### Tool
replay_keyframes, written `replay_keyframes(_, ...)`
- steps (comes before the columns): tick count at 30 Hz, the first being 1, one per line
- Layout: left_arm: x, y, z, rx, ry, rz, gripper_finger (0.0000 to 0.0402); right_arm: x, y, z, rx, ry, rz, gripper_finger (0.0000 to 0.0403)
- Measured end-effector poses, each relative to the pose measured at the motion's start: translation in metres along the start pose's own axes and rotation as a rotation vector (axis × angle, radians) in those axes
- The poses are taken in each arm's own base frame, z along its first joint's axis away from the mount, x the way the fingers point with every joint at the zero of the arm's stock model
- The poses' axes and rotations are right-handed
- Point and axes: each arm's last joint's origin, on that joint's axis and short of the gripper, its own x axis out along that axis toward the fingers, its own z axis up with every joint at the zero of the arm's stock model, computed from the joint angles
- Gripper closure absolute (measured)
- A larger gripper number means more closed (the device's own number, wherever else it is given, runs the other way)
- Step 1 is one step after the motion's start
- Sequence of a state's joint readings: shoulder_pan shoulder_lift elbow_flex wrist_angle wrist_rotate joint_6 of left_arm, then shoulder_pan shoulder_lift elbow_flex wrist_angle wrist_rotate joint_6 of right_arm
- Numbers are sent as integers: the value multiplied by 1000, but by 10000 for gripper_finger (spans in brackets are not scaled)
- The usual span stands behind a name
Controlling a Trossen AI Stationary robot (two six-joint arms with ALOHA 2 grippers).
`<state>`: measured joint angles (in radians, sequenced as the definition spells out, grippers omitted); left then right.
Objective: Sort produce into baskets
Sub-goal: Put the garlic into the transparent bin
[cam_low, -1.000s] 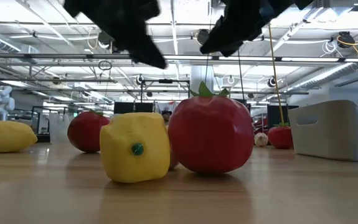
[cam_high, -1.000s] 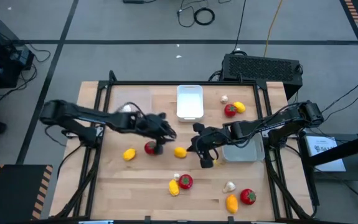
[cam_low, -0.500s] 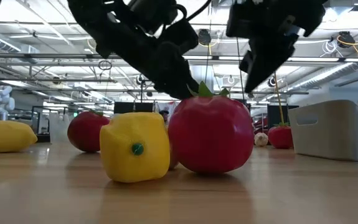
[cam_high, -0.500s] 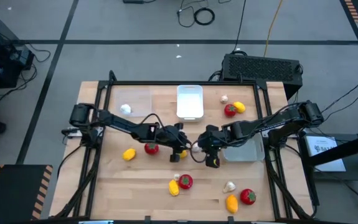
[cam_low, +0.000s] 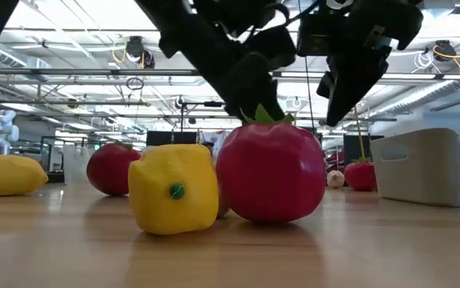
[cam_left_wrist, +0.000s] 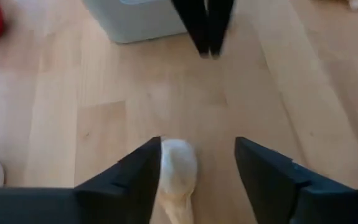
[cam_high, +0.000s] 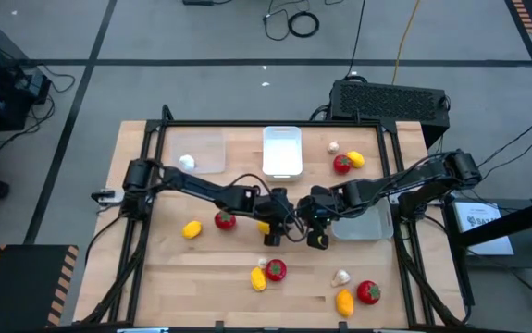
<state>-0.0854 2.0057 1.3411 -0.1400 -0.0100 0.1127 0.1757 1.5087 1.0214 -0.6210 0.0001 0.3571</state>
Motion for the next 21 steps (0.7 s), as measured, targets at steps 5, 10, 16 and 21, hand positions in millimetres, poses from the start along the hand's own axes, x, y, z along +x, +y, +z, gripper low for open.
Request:
replay_keyframes(5, 20, 0, -10, 1, 27, 69, 126, -6, 2, -6, 13, 30, -11, 403)
replay_keyframes(10, 29, 1, -13, 1, 11, 125, 89, -16, 8, -7, -12, -30, -35, 403)
replay_keyframes(16, 29, 1, -14, 2, 32, 124, 79, -27, 11, -8, -22, -71, -38, 403)
replay_keyframes(21, 31, -1, -16, 2, 31, 58, 80, -28, 13, -9, -32, -75, -52, 403)
